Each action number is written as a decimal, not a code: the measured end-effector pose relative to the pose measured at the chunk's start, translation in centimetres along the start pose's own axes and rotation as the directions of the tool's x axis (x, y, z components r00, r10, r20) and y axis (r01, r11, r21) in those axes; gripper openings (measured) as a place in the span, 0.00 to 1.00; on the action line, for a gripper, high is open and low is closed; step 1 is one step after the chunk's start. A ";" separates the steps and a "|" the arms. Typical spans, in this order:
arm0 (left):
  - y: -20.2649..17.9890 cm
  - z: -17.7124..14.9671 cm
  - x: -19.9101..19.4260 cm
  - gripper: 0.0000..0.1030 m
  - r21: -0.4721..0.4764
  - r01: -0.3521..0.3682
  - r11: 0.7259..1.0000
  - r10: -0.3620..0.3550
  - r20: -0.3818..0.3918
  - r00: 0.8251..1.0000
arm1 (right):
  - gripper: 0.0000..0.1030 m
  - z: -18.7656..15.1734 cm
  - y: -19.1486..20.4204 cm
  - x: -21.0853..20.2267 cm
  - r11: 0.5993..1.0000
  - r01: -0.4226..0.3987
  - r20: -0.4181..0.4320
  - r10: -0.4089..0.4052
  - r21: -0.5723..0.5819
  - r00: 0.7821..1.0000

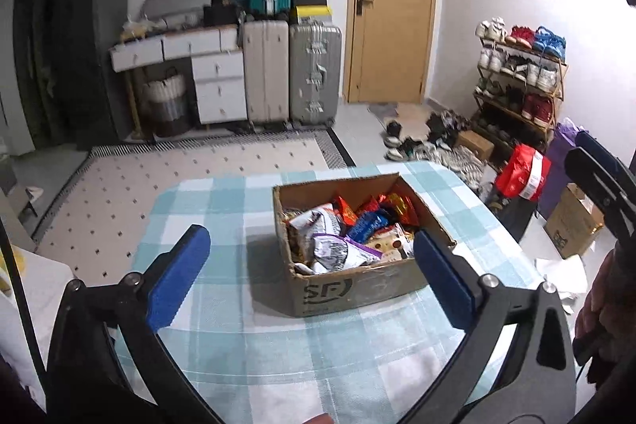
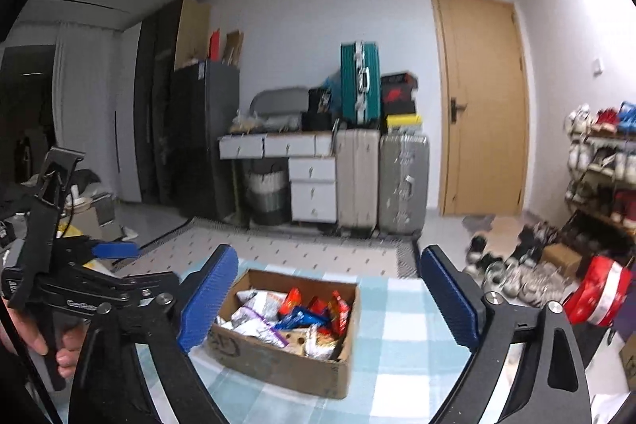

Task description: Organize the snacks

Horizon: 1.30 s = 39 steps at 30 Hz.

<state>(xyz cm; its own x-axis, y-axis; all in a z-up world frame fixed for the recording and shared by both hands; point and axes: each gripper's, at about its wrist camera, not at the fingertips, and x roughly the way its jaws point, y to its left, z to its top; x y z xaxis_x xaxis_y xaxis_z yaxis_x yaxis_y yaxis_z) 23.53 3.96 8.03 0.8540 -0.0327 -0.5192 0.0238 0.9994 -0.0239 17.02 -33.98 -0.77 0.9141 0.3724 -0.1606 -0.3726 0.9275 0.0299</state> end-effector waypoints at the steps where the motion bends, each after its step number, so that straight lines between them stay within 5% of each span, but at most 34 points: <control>1: 0.0 -0.2 -0.4 0.99 0.004 -0.007 1.000 0.007 0.005 1.000 | 0.94 -0.1 0.0 -0.5 1.000 0.002 0.014 -0.002 -0.004 1.000; 17: 1.1 -8.0 -4.9 0.99 -0.049 -0.109 0.993 0.115 0.155 0.981 | 0.96 -7.0 1.0 -5.6 0.998 -0.008 0.089 0.013 -0.057 0.996; 39: 2.3 -16.9 -0.1 0.99 -0.059 -0.160 0.985 0.169 0.205 0.964 | 0.96 -14.8 0.0 -3.6 1.000 0.007 0.017 -0.007 -0.003 1.000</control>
<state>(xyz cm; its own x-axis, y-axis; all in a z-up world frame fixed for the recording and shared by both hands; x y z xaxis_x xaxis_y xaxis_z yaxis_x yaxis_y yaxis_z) 14.76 6.13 -6.40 0.9338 0.1392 -0.3297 -0.1442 0.9895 0.0095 11.34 -35.85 -14.81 0.9194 0.3661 -0.1441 -0.3663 0.9301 0.0260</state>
